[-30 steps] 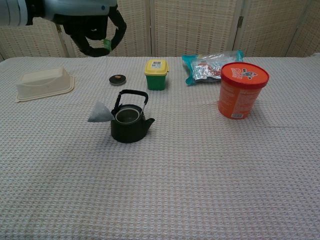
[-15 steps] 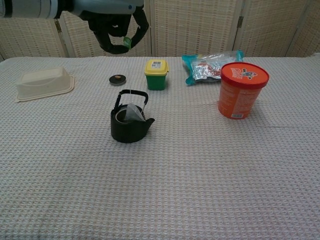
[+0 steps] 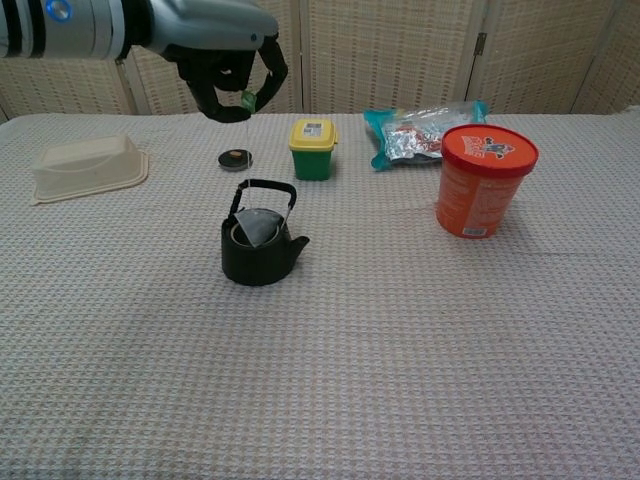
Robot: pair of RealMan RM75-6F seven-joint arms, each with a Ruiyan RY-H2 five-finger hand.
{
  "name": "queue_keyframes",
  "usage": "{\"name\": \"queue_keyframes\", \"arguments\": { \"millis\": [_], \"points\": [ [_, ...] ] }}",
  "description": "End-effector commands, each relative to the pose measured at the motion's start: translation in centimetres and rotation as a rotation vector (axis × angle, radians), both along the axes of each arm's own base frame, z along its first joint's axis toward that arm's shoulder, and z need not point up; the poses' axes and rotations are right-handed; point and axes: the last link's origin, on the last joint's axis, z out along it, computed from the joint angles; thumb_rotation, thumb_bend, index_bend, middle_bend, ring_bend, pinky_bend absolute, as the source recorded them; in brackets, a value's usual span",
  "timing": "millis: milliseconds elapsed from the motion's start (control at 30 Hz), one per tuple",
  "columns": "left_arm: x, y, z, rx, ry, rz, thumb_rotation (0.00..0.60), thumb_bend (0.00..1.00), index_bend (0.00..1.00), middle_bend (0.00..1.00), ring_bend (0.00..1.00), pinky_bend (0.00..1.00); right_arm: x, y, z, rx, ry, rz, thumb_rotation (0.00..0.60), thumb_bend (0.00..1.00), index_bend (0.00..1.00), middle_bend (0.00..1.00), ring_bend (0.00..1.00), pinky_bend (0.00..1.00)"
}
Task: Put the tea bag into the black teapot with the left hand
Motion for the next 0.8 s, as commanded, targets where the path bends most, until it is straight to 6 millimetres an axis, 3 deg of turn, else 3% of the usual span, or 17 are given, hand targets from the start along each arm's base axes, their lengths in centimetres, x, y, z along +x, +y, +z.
{"name": "queue_keyframes", "arguments": {
  "millis": [33, 167, 333, 600, 667, 800],
  "points": [
    [-1.4, 0.3, 0.6, 0.004, -0.003, 0.019, 0.6, 0.5, 0.6, 1.0, 1.0, 1.0, 0.0, 0.0, -0.1, -0.004, 0.002, -0.003, 0.6, 0.26, 0.0, 0.0, 0.0, 0.0],
    [-4.5, -0.9, 1.7, 0.002, -0.022, 0.043, 0.6, 0.5, 0.6, 1.0, 1.0, 1.0, 0.0, 0.0, -0.1, -0.01, 0.003, -0.006, 0.6, 0.26, 0.0, 0.0, 0.0, 0.0],
    [-8.5, -2.8, 1.6, -0.041, -0.056, 0.092, 0.6, 0.5, 0.6, 1.0, 1.0, 1.0, 0.2, -0.2, -0.6, 0.01, 0.012, -0.001, 0.6, 0.26, 0.0, 0.0, 0.0, 0.0],
    [-13.1, -3.4, 1.4, -0.065, -0.14, 0.19, 0.6, 0.5, 0.58, 1.0, 1.0, 1.0, 0.4, 0.2, -0.7, 0.006, 0.017, 0.007, 0.6, 0.26, 0.0, 0.0, 0.0, 0.0],
    [-14.4, -3.4, 1.2, -0.083, -0.157, 0.24, 0.6, 0.49, 0.49, 1.0, 1.0, 1.0, 0.4, 0.2, -0.8, 0.011, 0.02, 0.008, 0.6, 0.26, 0.0, 0.0, 0.0, 0.0],
    [-16.8, -2.9, 0.6, -0.115, -0.179, 0.342, 0.6, 0.4, 0.17, 1.0, 1.0, 1.0, 0.6, 0.3, -1.0, 0.019, 0.025, 0.018, 0.6, 0.26, 0.0, 0.0, 0.0, 0.0]
  ]
}}
